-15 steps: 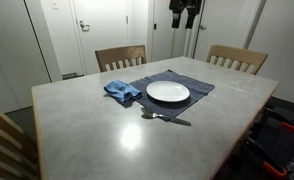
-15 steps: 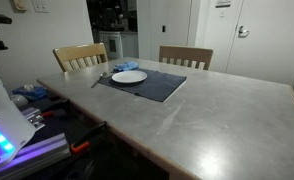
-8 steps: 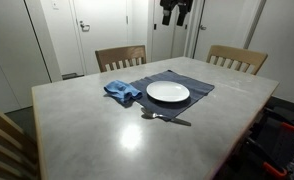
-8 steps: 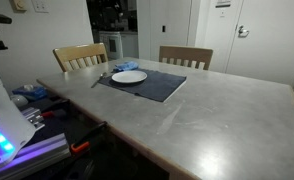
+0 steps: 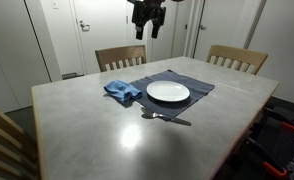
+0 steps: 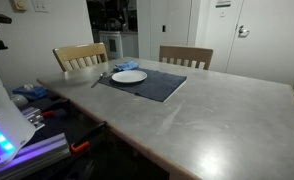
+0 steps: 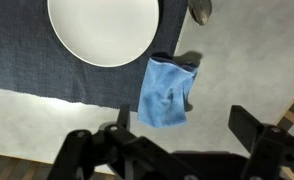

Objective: Pick up the towel and clean the plate

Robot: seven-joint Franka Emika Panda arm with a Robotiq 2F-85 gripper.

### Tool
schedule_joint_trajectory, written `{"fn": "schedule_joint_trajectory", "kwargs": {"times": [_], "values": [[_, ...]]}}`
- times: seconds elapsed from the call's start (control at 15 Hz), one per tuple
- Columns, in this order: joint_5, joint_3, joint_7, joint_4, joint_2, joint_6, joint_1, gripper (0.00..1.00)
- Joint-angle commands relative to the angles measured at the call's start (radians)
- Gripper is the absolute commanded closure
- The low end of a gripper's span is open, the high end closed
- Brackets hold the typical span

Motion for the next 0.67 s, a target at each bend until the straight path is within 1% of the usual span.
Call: {"fn": "schedule_joint_trajectory", "kwargs": {"times": [0.0,0.13,0.2,0.27,0.53,0.6], "values": [[-0.019,-0.008,0.008,0.159,0.169,-0.041,0.006,0.00],[0.004,-0.006,0.001,0.204,0.221,-0.055,0.006,0.00],[0.010,-0.006,-0.010,0.202,0.210,-0.072,0.002,0.00],[0.000,-0.008,0.000,0.154,0.190,-0.018,0.006,0.00],[0.002,-0.009,-0.001,0.186,0.208,-0.040,0.006,0.00],[-0.017,-0.014,0.021,0.186,0.224,-0.009,0.017,0.00]]}}
